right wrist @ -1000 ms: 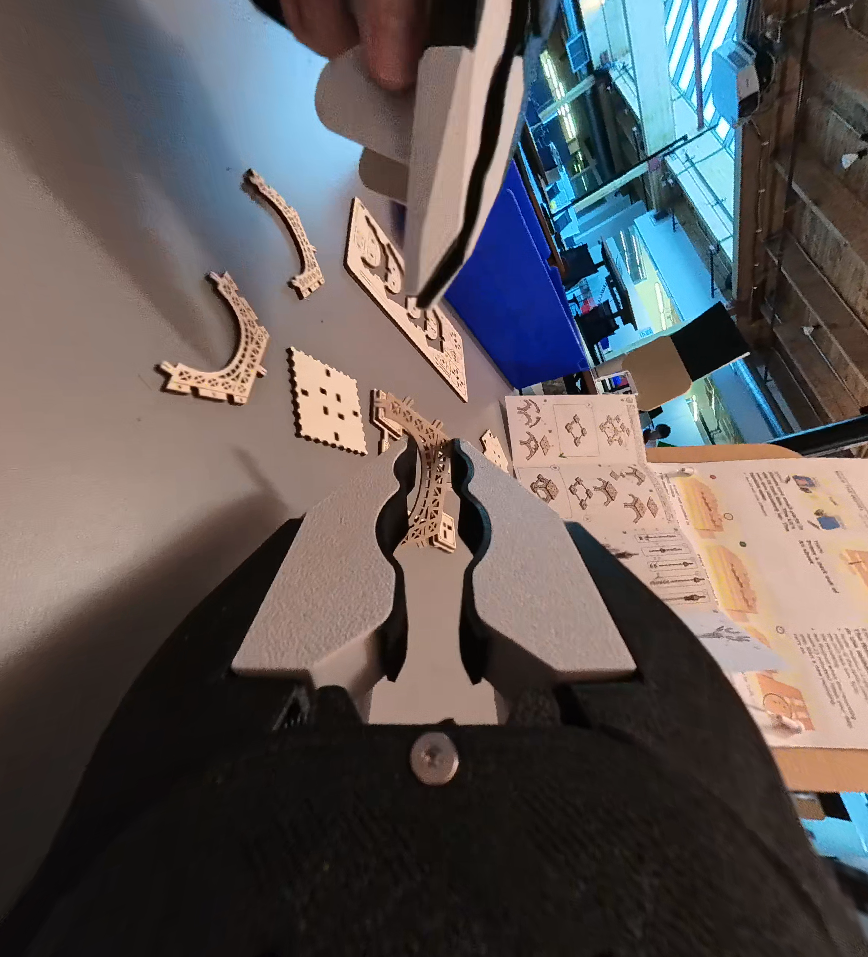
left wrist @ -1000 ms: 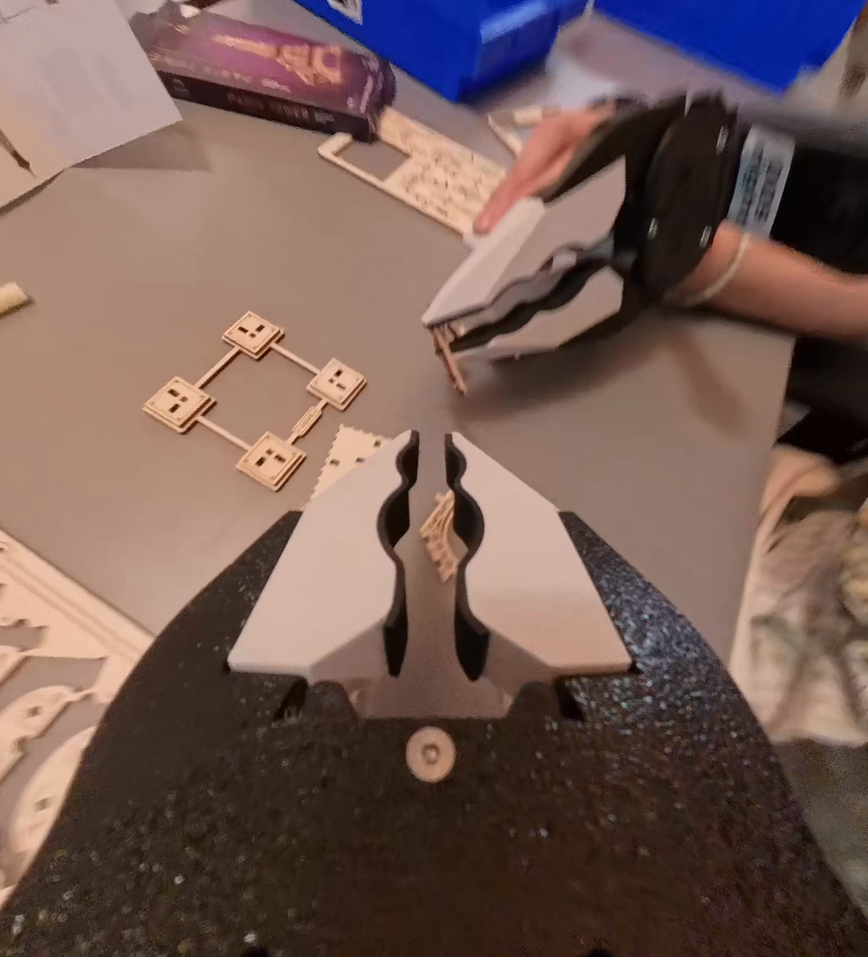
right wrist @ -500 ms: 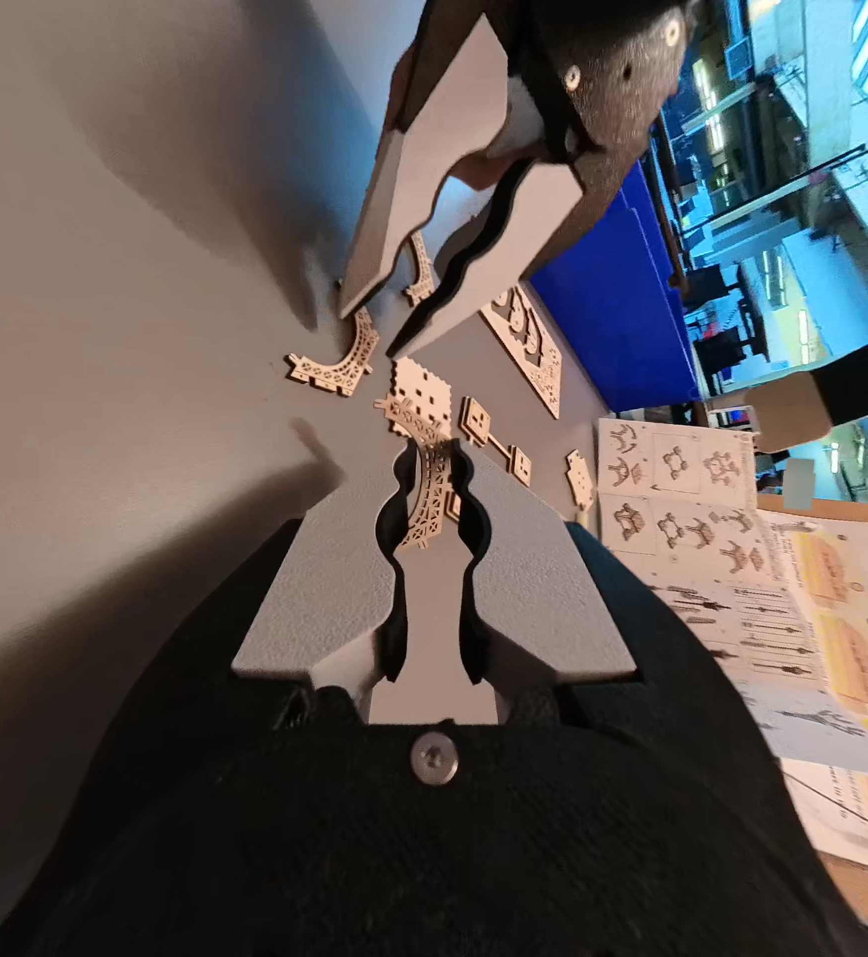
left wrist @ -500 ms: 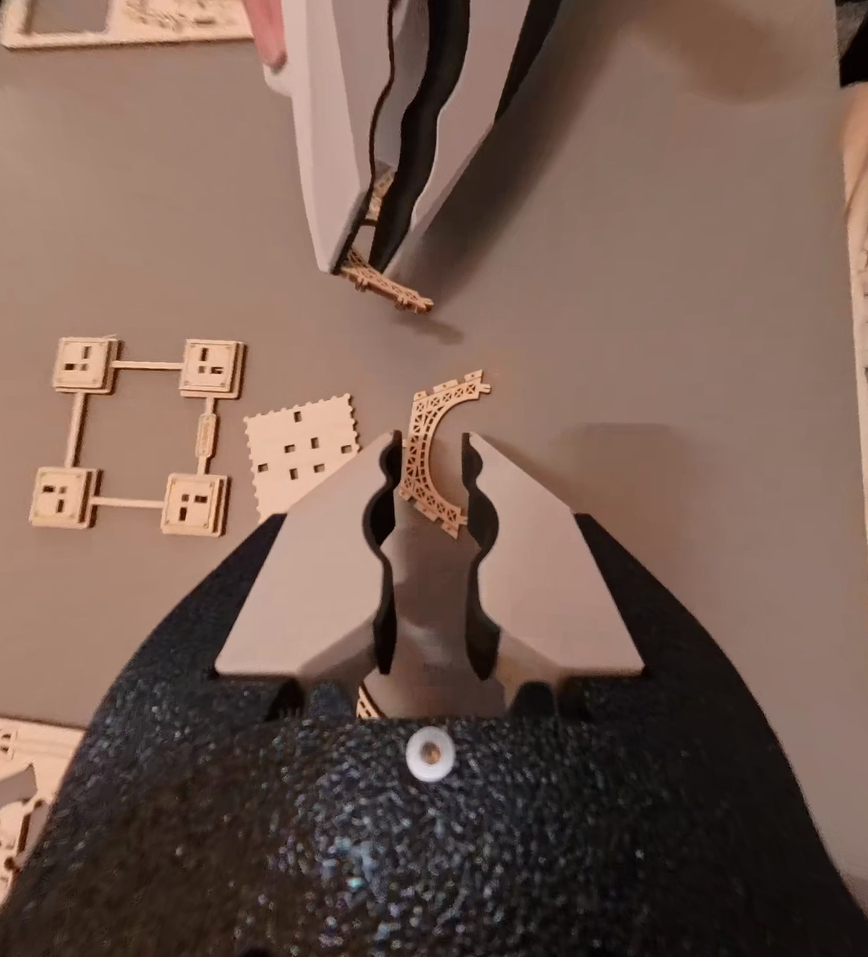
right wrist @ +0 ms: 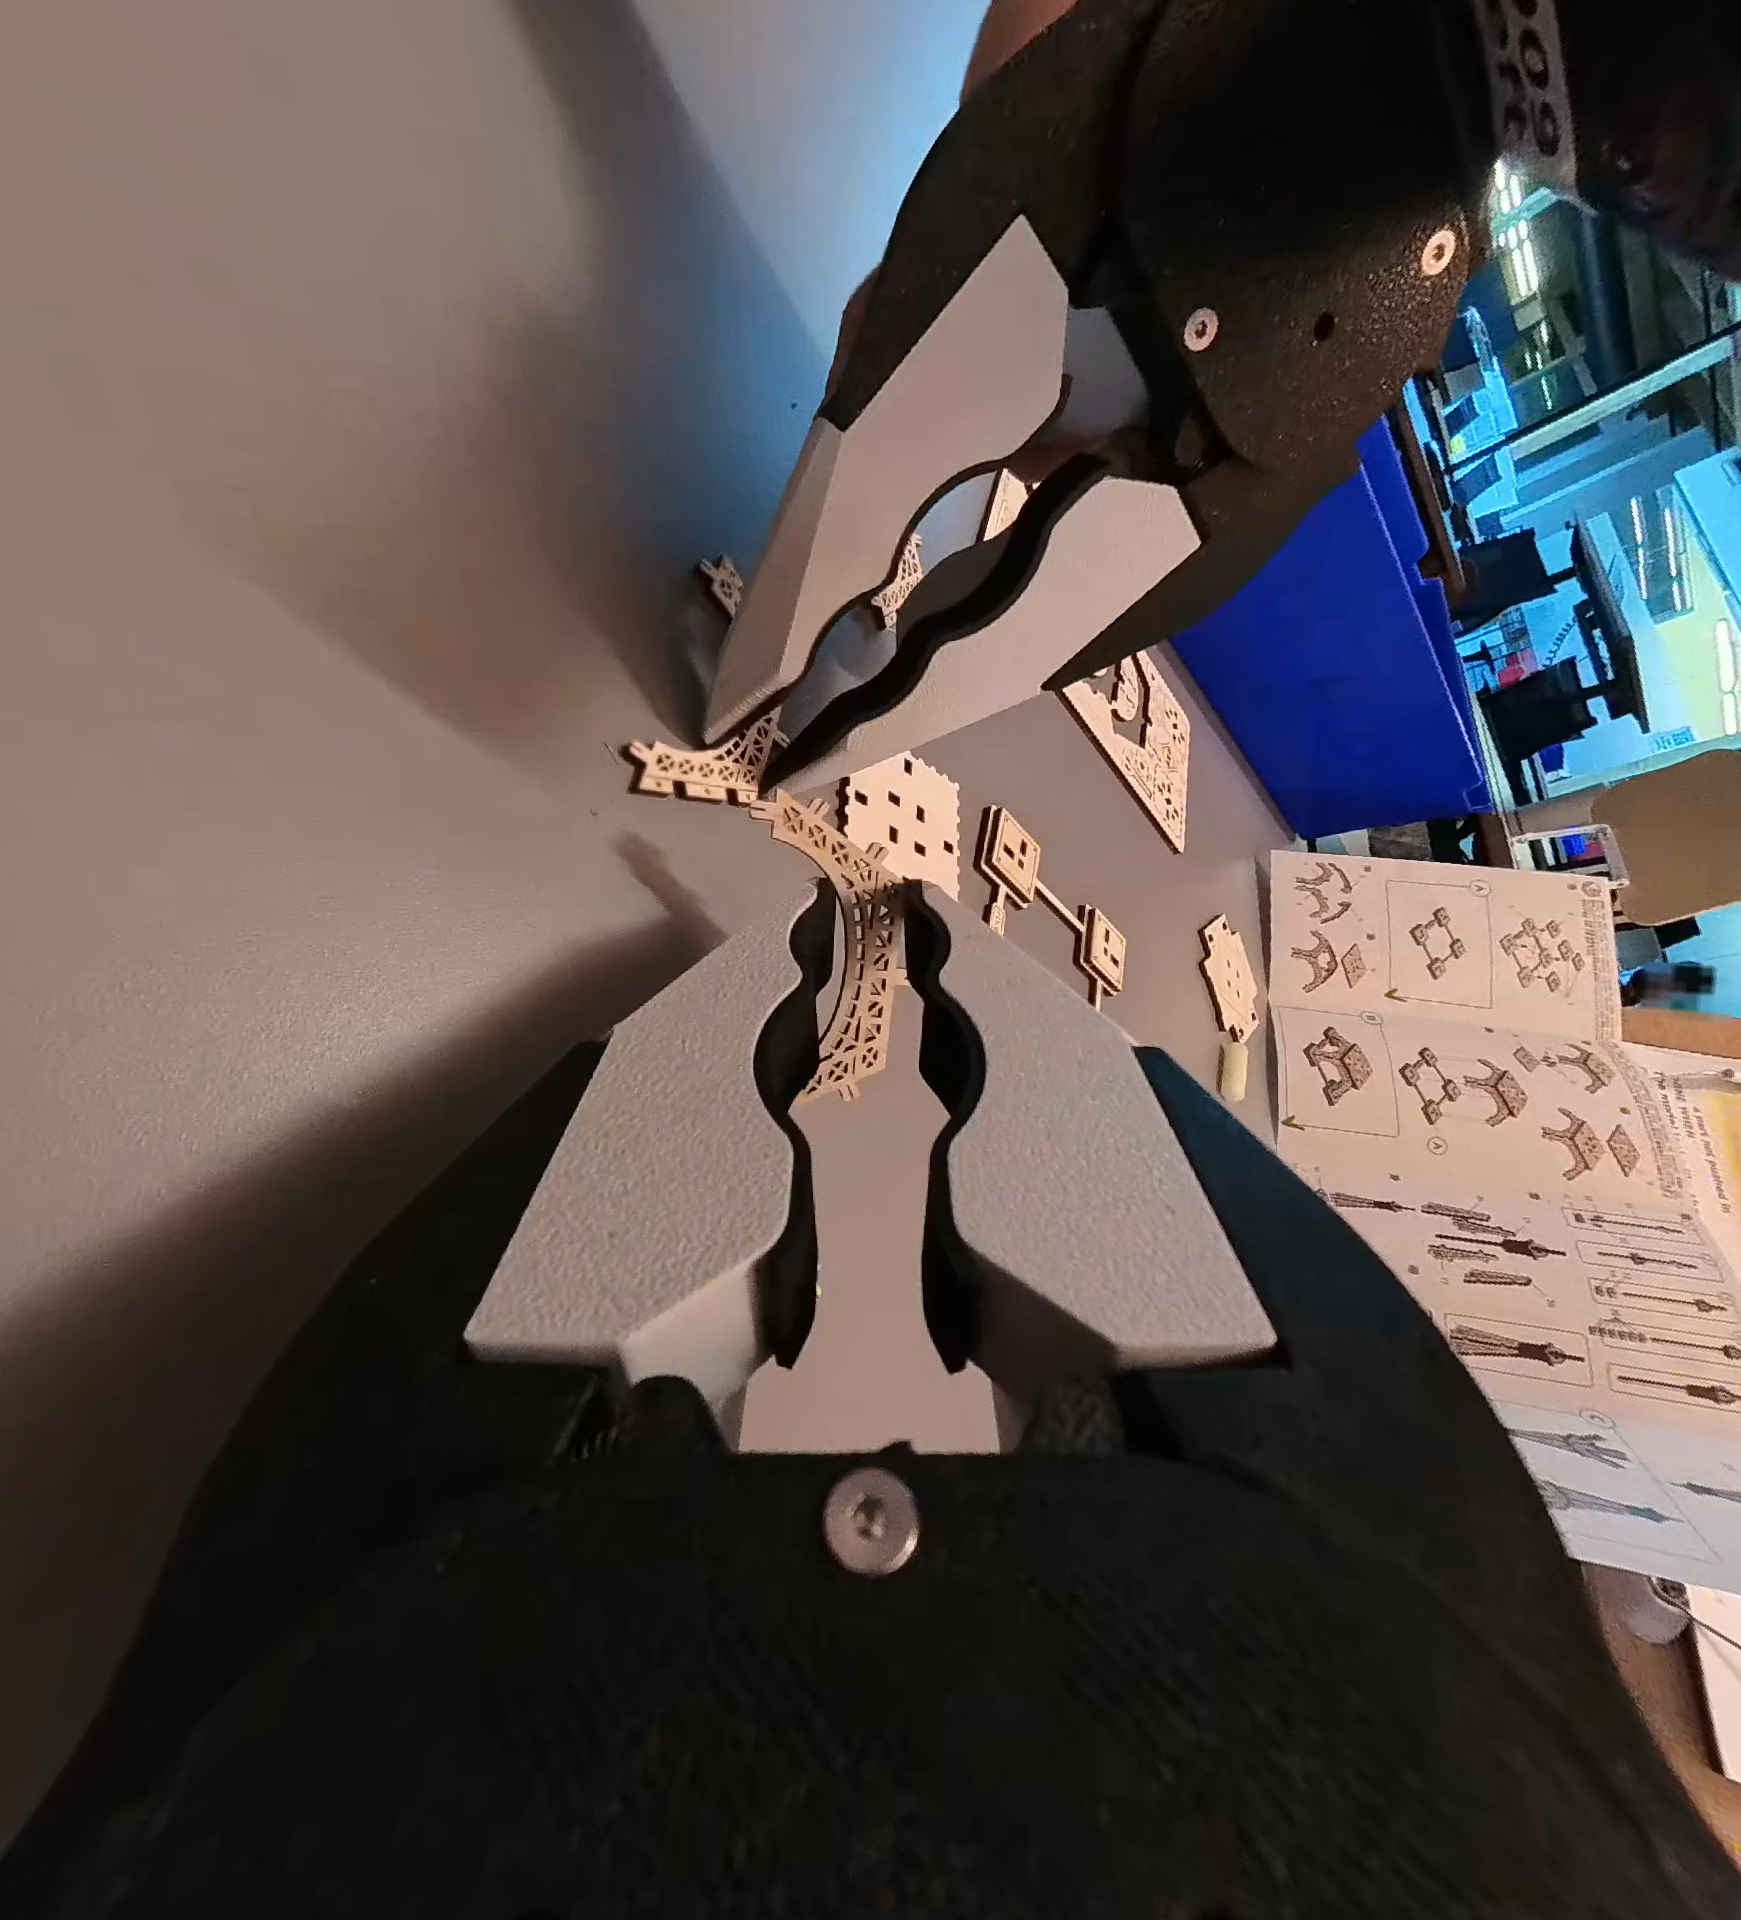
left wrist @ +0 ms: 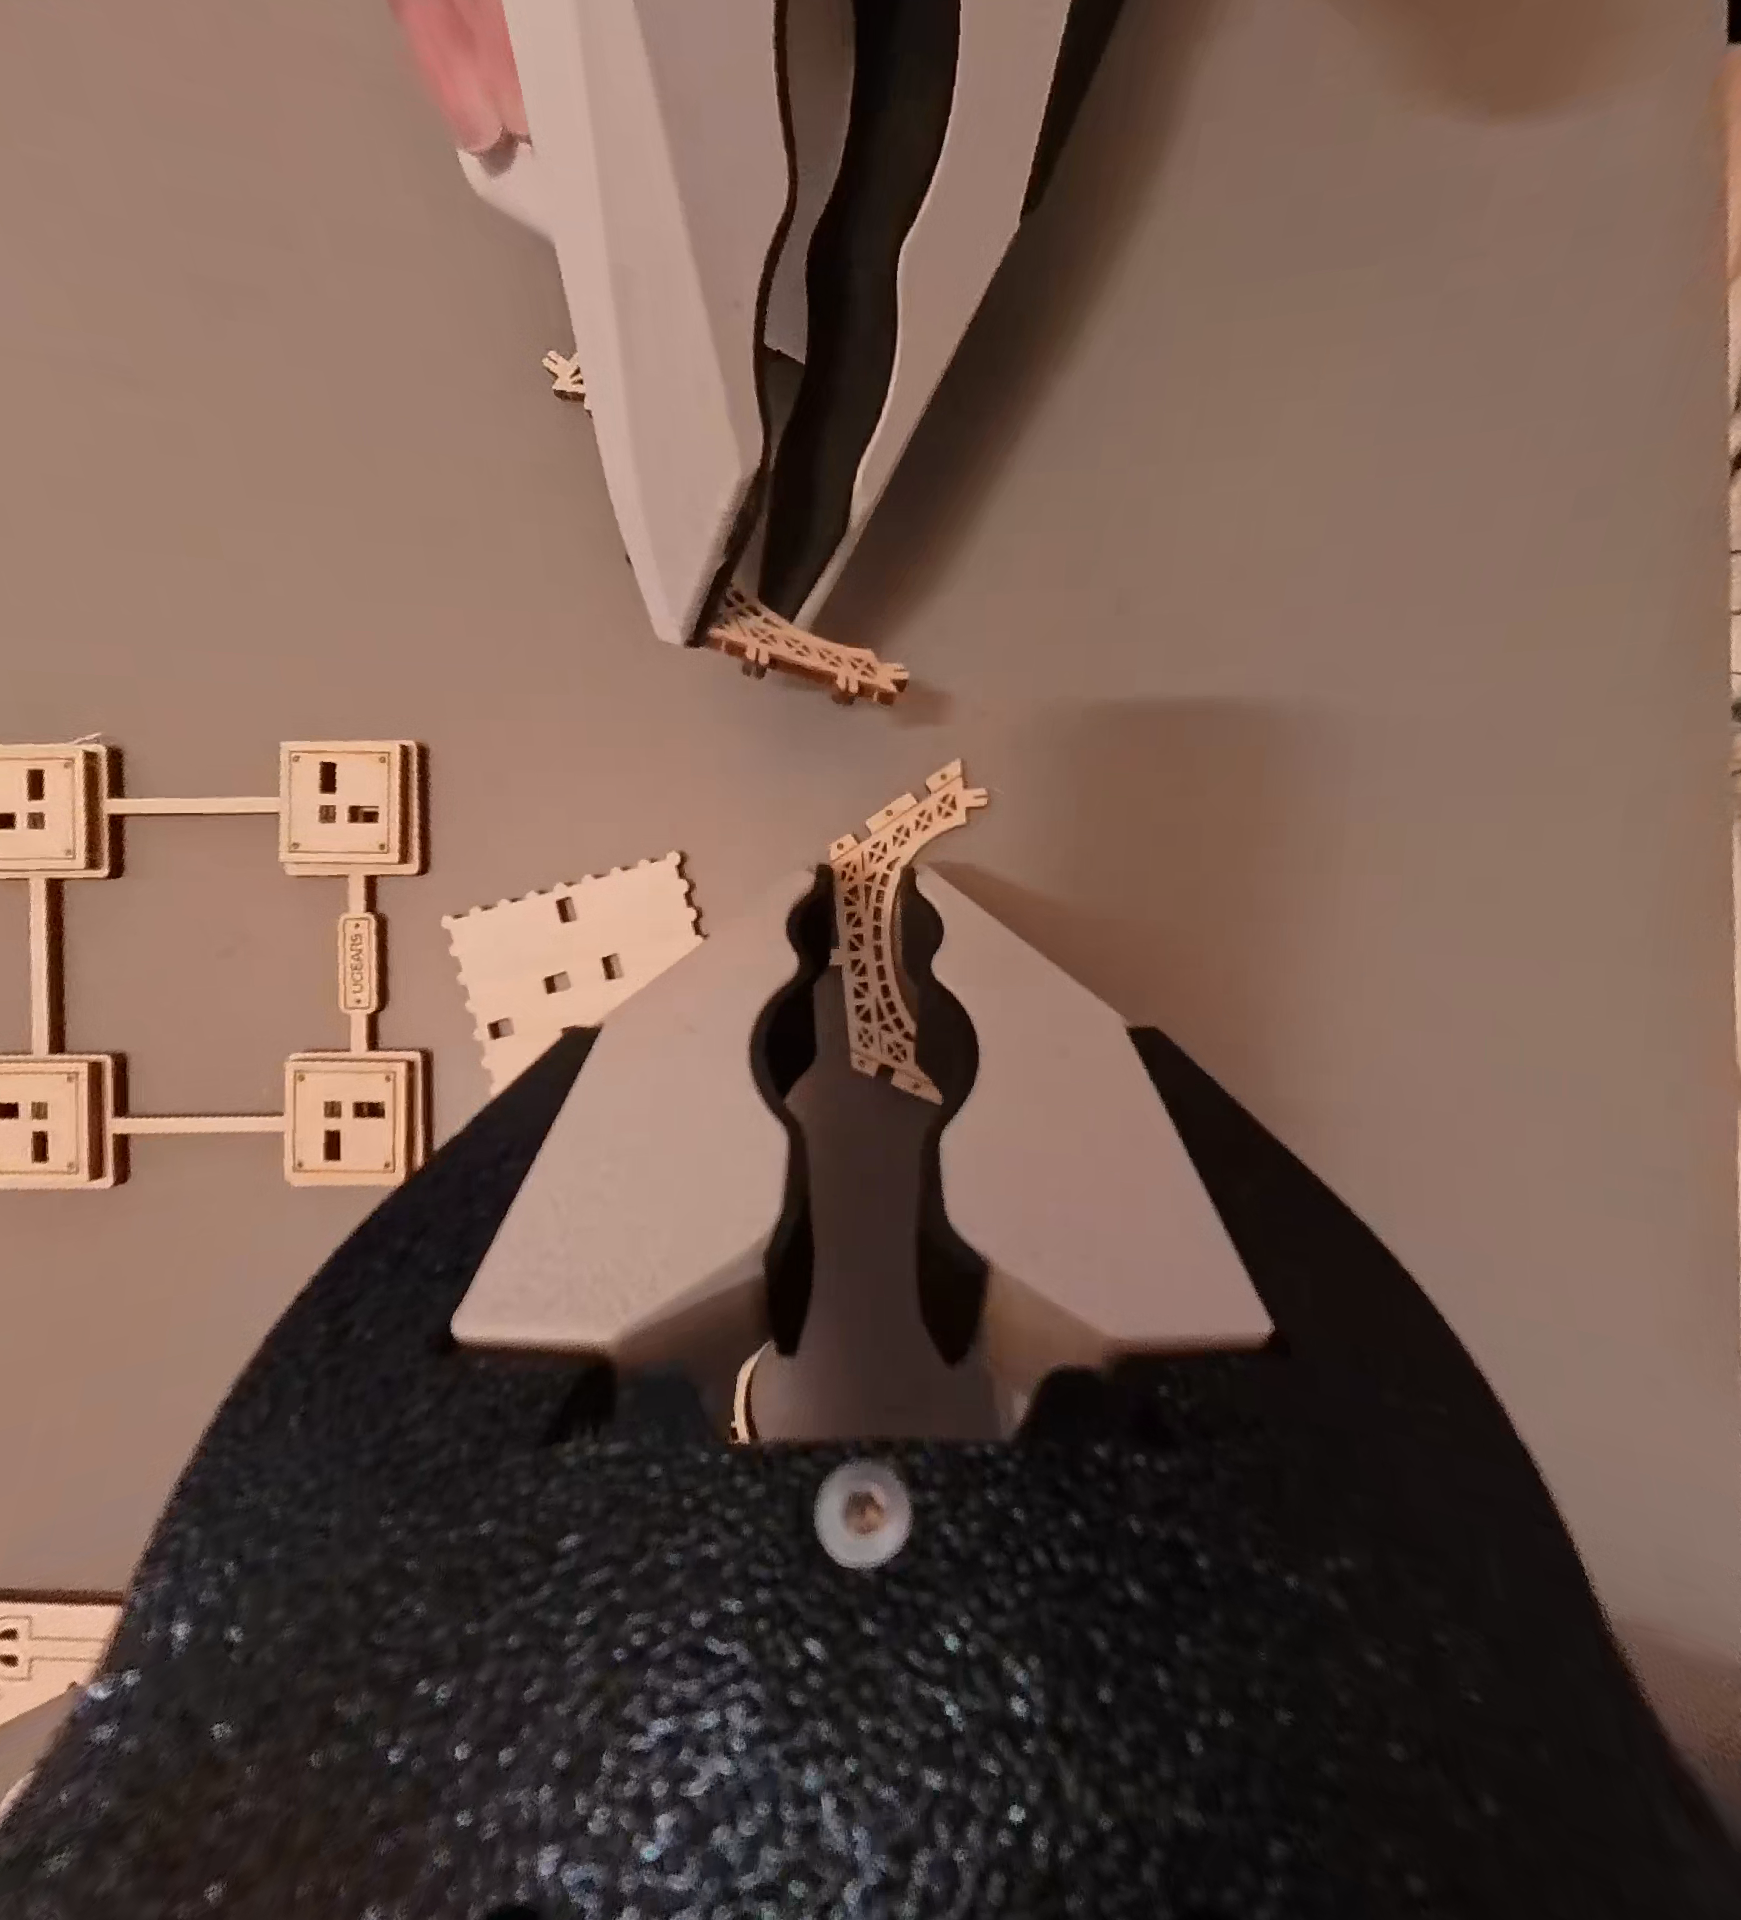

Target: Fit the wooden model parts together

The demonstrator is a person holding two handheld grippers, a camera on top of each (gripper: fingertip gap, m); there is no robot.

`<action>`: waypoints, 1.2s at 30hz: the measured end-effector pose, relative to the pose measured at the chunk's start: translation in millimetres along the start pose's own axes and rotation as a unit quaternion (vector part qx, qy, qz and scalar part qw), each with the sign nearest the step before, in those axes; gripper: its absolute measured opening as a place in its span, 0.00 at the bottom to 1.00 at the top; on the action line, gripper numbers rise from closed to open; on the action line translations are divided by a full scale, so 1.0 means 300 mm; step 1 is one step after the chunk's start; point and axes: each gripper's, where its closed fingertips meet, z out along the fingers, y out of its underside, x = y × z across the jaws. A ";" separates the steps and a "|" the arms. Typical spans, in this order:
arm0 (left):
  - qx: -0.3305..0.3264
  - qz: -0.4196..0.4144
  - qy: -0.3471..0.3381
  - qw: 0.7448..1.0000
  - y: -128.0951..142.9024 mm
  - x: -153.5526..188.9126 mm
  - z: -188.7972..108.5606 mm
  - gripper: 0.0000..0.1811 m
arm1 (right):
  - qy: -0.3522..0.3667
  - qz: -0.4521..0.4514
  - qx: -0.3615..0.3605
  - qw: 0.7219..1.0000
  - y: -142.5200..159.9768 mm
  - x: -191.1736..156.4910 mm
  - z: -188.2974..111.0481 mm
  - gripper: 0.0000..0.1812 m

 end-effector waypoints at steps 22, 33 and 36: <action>0.188 0.164 -0.062 0.966 -0.100 0.038 -0.097 0.05 | -0.062 0.027 0.054 0.996 -0.069 -0.067 0.005 0.06; 0.223 0.182 0.013 0.958 -0.129 0.118 -0.086 0.05 | -0.118 0.053 0.105 0.986 -0.141 -0.110 -0.026 0.06; 0.234 0.181 0.026 0.955 -0.134 0.134 -0.097 0.05 | -0.121 0.059 0.120 0.984 -0.158 -0.109 -0.036 0.06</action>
